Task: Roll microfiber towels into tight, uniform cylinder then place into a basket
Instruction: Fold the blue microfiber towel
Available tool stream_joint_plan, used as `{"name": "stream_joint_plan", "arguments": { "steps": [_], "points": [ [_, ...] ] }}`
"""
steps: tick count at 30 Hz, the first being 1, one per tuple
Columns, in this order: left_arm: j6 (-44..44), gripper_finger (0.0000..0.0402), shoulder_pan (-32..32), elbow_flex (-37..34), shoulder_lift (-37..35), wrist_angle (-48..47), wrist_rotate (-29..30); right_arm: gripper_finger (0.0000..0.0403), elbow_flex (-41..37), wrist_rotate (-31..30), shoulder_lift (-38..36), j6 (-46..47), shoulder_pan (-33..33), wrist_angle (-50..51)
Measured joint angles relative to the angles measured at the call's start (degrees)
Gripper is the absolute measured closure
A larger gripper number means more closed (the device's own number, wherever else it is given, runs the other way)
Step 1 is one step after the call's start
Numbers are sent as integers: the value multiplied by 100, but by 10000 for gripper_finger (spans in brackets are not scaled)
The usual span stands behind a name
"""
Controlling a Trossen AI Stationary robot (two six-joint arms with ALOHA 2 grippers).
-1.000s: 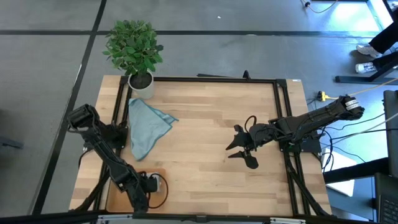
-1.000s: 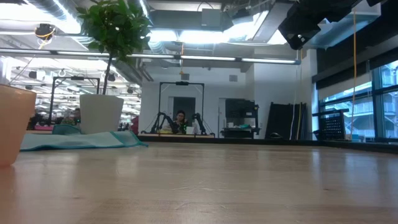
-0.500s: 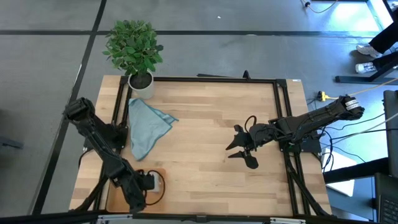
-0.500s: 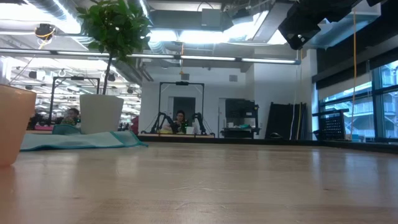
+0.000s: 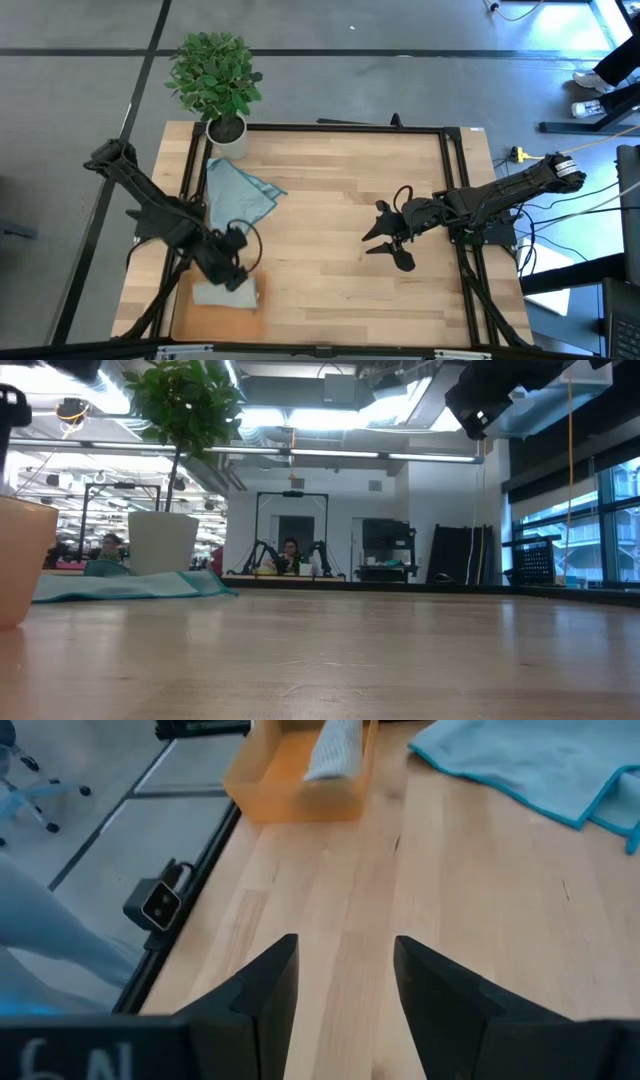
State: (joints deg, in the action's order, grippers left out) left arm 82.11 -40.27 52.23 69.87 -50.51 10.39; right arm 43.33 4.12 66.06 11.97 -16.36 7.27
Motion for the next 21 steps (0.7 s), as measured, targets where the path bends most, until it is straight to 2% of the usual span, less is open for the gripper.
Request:
{"name": "stream_joint_plan", "arguments": {
  "steps": [4,7,9,12,16,21],
  "points": [
    [764,20,300,0,13,-541,-22,235,0,-23,6,206,0,-122],
    [1192,20,450,0,17,-746,-26,235,2,-293,39,156,9,-302],
    [1306,20,535,0,17,-754,-10,235,0,-558,59,257,67,-610],
    [1354,20,610,0,17,-762,89,235,103,-582,174,544,367,-955],
    [1354,20,698,0,15,-822,171,235,753,-333,694,555,849,-795],
    [1335,20,804,0,15,-987,216,235,2026,54,1993,500,1522,-97]
  ]
}}
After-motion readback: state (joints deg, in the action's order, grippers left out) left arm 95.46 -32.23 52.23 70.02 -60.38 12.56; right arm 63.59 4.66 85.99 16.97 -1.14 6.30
